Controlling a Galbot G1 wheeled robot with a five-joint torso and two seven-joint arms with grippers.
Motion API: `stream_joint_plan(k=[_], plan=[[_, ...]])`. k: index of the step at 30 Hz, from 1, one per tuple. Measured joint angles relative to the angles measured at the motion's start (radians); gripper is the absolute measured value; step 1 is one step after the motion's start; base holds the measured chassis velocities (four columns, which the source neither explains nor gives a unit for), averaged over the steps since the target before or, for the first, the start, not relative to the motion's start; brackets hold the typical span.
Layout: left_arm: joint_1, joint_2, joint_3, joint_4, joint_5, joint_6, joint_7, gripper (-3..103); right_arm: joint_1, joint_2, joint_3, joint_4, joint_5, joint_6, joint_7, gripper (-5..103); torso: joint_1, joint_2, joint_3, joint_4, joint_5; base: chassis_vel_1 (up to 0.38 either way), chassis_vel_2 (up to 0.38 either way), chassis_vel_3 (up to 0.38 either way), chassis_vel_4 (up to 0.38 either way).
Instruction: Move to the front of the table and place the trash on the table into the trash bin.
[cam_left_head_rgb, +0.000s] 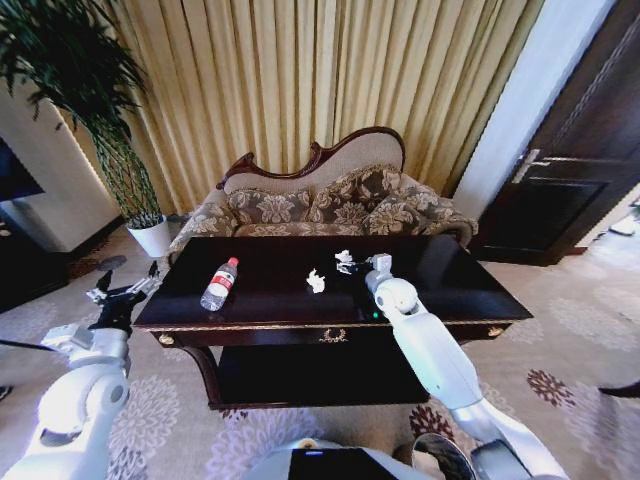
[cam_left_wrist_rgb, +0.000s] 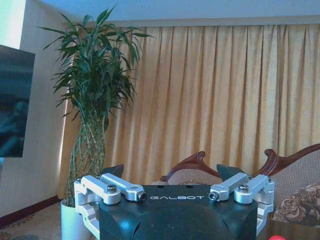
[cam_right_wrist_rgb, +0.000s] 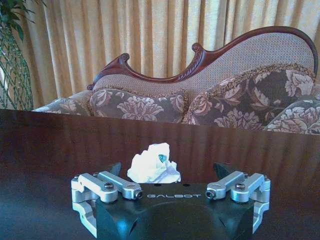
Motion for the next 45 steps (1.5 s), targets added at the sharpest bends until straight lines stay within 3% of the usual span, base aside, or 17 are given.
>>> stream_joint_plan(k=[4,12,14,16,17,21,27,33,45], plan=[[0.001,0.001,0.0,-0.002,0.0,0.0,0.0,100,0.0,0.0,0.0,-0.005,-0.004,0.012,0.0,96,0.0,0.0,0.0,0.0,0.0,0.0,0.0,0.0,0.0],[0.0,0.005,-0.001,-0.005,-0.002,0.0,-0.001,100,-0.004,-0.002,0.0,-0.01,-0.028,0.023,0.0,59,0.0,0.0,0.0,0.0,0.0,0.0,0.0,0.0,0.0],[0.0,0.006,-0.001,-0.005,-0.002,0.0,-0.001,100,-0.005,-0.002,0.0,-0.01,-0.029,0.024,0.0,59,0.0,0.0,0.0,0.0,0.0,0.0,0.0,0.0,0.0],[0.0,0.006,-0.001,-0.006,-0.002,0.0,-0.001,100,-0.006,-0.002,-0.001,-0.01,-0.031,0.025,0.0,54,0.0,0.0,0.0,0.0,0.0,0.0,0.0,0.0,0.0],[0.0,0.007,-0.001,-0.006,-0.003,0.0,-0.002,100,-0.006,-0.002,-0.001,-0.01,-0.033,0.026,0.0,46,0.0,0.0,0.0,0.0,0.0,0.0,0.0,0.0,0.0],[0.0,0.008,-0.001,-0.006,-0.003,-0.002,-0.002,100,-0.007,-0.002,0.0,-0.011,-0.036,0.031,0.0,44,0.0,0.0,0.0,0.0,0.0,0.0,0.0,0.0,0.0],[-0.005,0.01,0.0,-0.004,-0.004,-0.004,-0.003,100,-0.011,-0.002,0.002,-0.013,-0.039,0.044,0.0,26,0.0,0.0,0.0,0.0,0.0,0.0,0.0,0.0,0.0],[-0.005,0.005,0.002,-0.001,-0.005,-0.007,-0.003,100,-0.023,-0.003,0.007,-0.014,-0.043,0.053,0.0,2,0.0,0.0,0.0,0.0,0.0,0.0,0.0,0.0,0.0],[-0.007,0.005,0.003,0.004,-0.005,-0.01,-0.003,100,-0.043,0.001,0.05,0.053,-0.03,0.104,0.0,0,0.0,0.0,0.0,0.0,0.0001,0.0,0.0,0.0,0.0]])
